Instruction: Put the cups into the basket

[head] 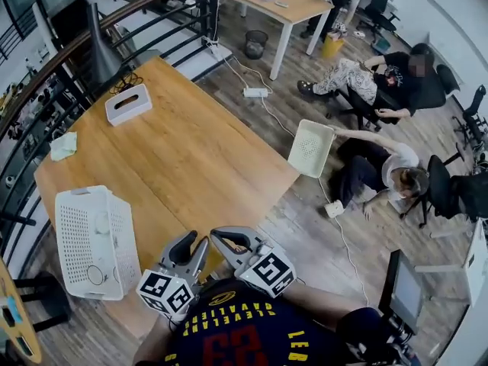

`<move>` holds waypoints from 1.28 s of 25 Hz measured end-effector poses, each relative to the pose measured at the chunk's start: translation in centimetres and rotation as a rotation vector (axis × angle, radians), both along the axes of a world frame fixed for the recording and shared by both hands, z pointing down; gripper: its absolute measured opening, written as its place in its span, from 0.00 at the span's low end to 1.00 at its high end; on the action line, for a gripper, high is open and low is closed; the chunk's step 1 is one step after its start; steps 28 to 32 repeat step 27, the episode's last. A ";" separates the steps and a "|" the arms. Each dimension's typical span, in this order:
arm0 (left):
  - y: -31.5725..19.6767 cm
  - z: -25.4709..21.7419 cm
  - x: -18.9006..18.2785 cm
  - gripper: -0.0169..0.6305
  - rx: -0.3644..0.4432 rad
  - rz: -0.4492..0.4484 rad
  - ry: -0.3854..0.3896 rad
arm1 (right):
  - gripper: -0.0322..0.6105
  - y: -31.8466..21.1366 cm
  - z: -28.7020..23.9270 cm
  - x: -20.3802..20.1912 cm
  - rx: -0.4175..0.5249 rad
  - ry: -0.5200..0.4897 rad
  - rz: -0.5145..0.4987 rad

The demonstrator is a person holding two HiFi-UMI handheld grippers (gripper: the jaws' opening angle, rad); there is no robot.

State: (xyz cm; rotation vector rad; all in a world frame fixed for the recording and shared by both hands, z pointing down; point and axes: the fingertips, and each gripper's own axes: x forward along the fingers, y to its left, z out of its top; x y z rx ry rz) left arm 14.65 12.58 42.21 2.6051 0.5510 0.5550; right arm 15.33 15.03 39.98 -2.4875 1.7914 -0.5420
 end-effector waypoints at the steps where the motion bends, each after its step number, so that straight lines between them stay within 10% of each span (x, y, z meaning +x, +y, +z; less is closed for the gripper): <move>1: 0.3 -0.1 -0.2 0.24 -0.007 0.018 -0.002 | 0.07 0.3 -0.1 -0.4 -0.007 0.000 0.015; 16: 4.1 -0.8 -3.8 0.24 -0.027 0.248 0.015 | 0.07 3.9 -0.7 -4.8 -0.029 0.012 0.240; 32: 3.8 -3.0 -6.3 0.24 -0.020 0.217 0.046 | 0.07 3.9 -2.4 -7.3 -0.032 0.025 0.214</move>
